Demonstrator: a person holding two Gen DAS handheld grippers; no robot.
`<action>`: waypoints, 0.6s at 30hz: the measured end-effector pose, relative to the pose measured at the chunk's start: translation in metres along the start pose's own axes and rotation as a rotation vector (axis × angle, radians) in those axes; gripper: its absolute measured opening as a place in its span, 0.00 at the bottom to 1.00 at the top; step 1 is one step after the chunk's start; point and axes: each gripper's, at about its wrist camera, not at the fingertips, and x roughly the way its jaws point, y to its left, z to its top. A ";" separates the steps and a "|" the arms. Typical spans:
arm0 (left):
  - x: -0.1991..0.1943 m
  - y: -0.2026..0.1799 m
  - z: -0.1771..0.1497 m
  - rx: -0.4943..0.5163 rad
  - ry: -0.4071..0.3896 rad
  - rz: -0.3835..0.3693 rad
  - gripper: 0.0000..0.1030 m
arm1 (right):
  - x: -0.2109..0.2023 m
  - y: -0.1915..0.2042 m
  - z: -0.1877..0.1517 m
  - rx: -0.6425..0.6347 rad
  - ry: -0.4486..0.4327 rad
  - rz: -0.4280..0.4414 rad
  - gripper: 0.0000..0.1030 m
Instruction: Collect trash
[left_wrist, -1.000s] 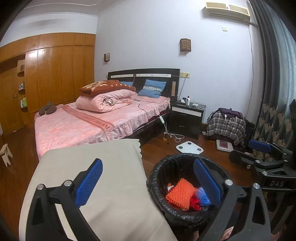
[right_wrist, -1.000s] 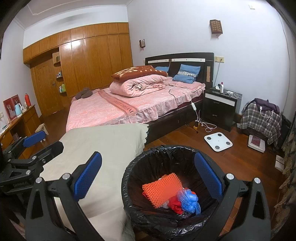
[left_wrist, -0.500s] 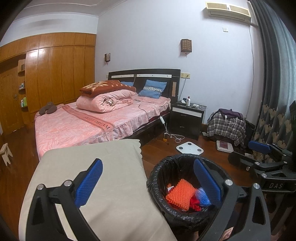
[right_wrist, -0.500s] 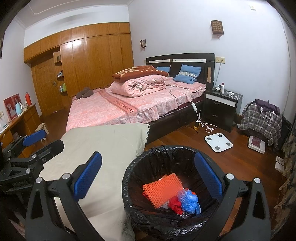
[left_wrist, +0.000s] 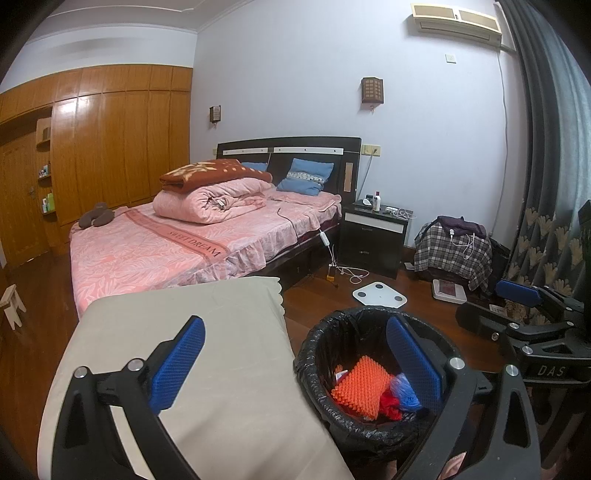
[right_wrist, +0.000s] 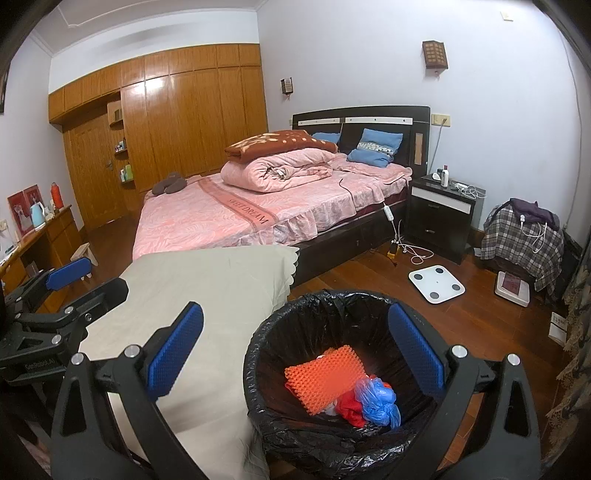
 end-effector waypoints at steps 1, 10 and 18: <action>0.000 0.000 0.000 0.000 0.000 0.000 0.94 | 0.000 0.000 0.000 0.000 0.000 0.000 0.95; 0.000 0.000 0.000 0.000 0.000 0.001 0.94 | 0.000 0.000 0.000 -0.001 0.000 0.000 0.95; 0.000 0.000 0.000 0.000 0.000 0.000 0.94 | 0.000 0.002 0.000 -0.001 0.000 0.000 0.95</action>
